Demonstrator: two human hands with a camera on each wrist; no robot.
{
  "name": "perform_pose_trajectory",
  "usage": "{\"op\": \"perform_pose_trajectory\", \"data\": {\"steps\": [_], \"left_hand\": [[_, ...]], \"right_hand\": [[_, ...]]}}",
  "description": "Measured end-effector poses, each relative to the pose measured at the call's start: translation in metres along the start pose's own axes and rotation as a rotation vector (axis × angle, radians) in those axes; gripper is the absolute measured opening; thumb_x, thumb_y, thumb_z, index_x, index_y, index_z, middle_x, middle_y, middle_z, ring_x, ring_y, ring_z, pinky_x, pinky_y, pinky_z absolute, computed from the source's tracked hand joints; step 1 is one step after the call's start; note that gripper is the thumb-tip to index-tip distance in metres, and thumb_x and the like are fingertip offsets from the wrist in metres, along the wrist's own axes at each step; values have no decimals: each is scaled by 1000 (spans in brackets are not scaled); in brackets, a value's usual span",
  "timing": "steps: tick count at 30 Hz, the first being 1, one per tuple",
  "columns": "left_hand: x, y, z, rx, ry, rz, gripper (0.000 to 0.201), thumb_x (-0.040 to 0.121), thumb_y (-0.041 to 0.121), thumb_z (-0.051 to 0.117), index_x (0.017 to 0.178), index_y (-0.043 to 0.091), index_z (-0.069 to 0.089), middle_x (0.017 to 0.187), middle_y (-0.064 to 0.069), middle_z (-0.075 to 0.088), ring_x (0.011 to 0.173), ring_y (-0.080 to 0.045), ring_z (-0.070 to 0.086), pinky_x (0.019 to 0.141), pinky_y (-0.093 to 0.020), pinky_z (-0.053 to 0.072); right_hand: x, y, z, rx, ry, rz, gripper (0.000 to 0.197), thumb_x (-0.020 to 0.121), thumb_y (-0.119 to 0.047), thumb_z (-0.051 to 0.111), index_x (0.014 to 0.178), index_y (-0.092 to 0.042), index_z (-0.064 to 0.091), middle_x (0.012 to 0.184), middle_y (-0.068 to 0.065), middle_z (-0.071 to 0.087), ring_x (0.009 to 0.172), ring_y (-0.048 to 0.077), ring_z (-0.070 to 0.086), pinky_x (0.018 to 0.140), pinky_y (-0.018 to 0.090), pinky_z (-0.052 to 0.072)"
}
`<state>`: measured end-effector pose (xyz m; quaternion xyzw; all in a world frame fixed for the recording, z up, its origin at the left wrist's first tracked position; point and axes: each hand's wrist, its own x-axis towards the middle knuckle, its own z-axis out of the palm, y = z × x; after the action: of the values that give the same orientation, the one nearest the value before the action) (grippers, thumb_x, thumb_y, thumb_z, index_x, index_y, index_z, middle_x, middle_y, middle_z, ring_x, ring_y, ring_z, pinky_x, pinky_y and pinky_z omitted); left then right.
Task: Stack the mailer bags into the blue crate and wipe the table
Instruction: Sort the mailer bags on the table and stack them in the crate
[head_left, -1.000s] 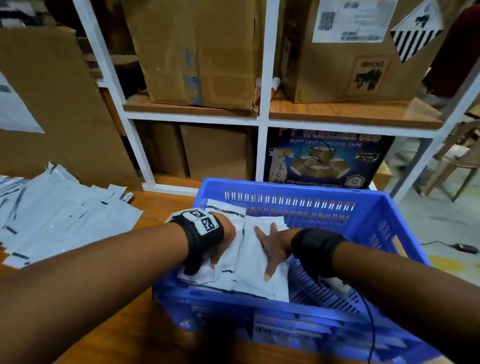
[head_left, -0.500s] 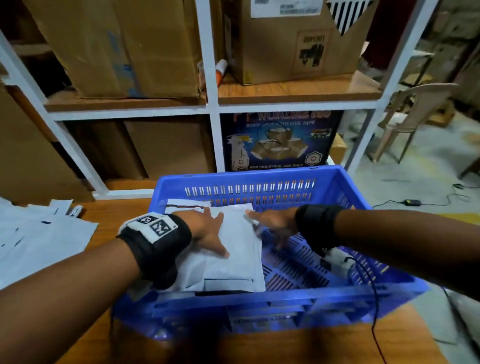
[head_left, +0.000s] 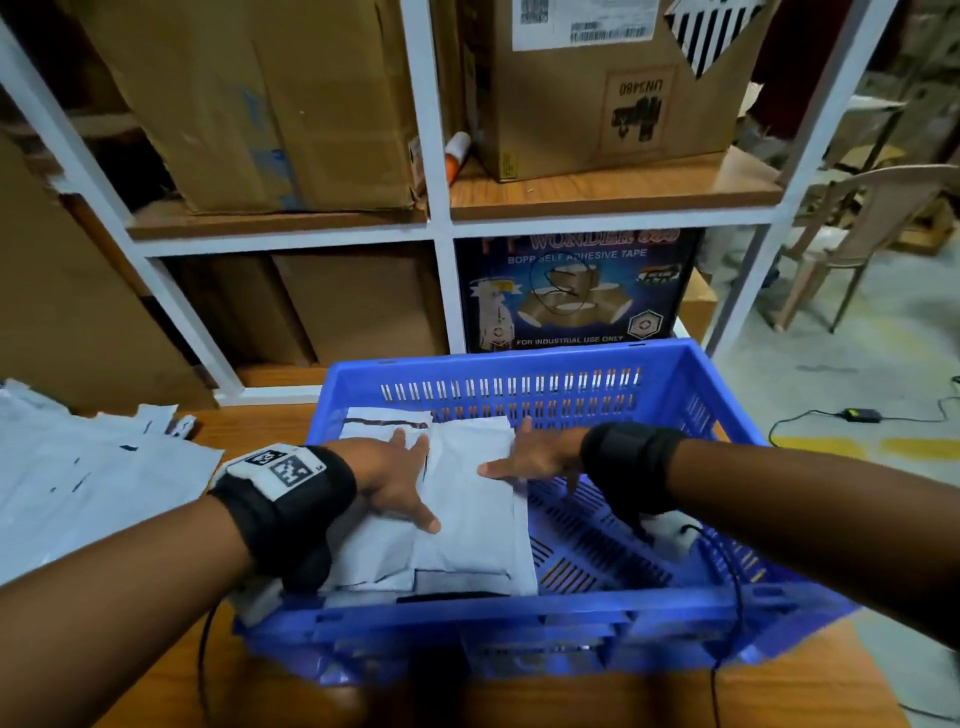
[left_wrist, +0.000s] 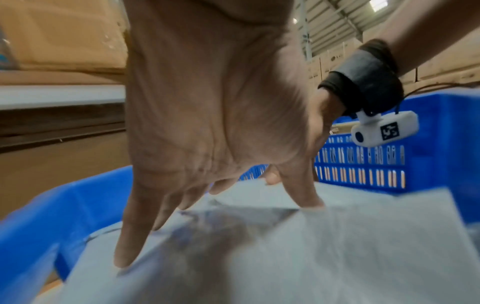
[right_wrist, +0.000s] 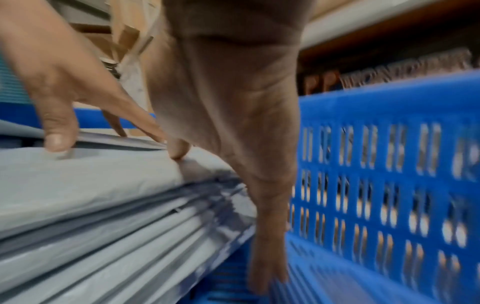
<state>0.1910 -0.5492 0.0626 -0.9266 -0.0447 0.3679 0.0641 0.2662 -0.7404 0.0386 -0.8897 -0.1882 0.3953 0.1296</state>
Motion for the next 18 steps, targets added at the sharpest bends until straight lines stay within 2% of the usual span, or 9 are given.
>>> {"op": "perform_pose_trajectory", "data": {"steps": [2, 3, 4, 8, 9, 11, 14, 16, 18], "left_hand": [[-6, -6, -3, 17, 3, -45, 124, 74, 70, 68, 156, 13, -4, 164, -11, 3, 146, -32, 26, 117, -41, 27], [-7, -9, -1, 32, -5, -61, 123, 72, 72, 68, 156, 12, 3, 163, -12, 13, 144, -32, 31, 115, -42, 30], [-9, -10, 2, 43, -19, -70, 124, 70, 75, 67, 156, 12, 4, 163, -12, 15, 143, -32, 32, 115, -43, 30], [-14, -8, 16, 15, -38, -110, 130, 68, 83, 59, 155, 18, -13, 164, -9, -10, 150, -31, 14, 119, -48, 15], [-16, -7, 16, 2, -23, -111, 128, 69, 84, 58, 156, 19, -10, 164, -8, -7, 150, -31, 14, 119, -48, 15], [-25, -8, 12, -25, 23, -98, 120, 70, 85, 55, 157, 18, 5, 164, -9, 11, 147, -30, 23, 118, -46, 22], [-45, -15, -1, -42, 153, -47, 94, 81, 78, 49, 148, 14, 32, 152, -12, 39, 136, -30, 41, 110, -41, 34], [-61, -23, -10, -47, 283, 12, 78, 90, 68, 47, 141, 11, 40, 146, -15, 44, 131, -32, 44, 104, -39, 37], [-80, -34, -18, -53, 407, 57, 71, 93, 60, 48, 142, 9, 40, 147, -17, 41, 135, -32, 39, 107, -37, 36]], "right_hand": [[-6, 0, -8, -236, 133, -90, 112, 86, -71, 52, 155, -5, -7, 160, 20, 17, 141, 37, 33, 110, 42, 35], [-8, -3, -6, -309, 133, -153, 115, 84, -70, 56, 154, -11, -14, 162, 20, 7, 145, 37, 24, 115, 42, 30], [-9, -7, -1, -375, 95, -202, 113, 85, -66, 58, 155, -15, -14, 162, 20, 0, 147, 37, 18, 117, 43, 26], [-3, -24, 25, -543, -73, -163, 103, 91, -60, 55, 154, -22, -17, 160, 22, -14, 146, 40, 21, 117, 47, 24], [-3, -28, 26, -559, -73, -147, 103, 91, -60, 55, 154, -21, -17, 161, 22, -13, 147, 39, 20, 117, 48, 23], [-11, -36, 18, -592, -54, -130, 103, 91, -59, 56, 156, -16, -11, 162, 20, 1, 148, 36, 17, 118, 46, 21], [-32, -50, -3, -592, 43, -167, 94, 90, -57, 60, 156, -10, 12, 159, 17, 24, 145, 32, 27, 114, 40, 26], [-48, -61, -17, -591, 114, -200, 82, 90, -55, 61, 153, -13, 29, 156, 12, 34, 141, 30, 35, 112, 38, 29], [-67, -76, -28, -587, 166, -216, 84, 92, -54, 59, 155, -13, 22, 158, 12, 30, 143, 29, 32, 113, 38, 28]]}}
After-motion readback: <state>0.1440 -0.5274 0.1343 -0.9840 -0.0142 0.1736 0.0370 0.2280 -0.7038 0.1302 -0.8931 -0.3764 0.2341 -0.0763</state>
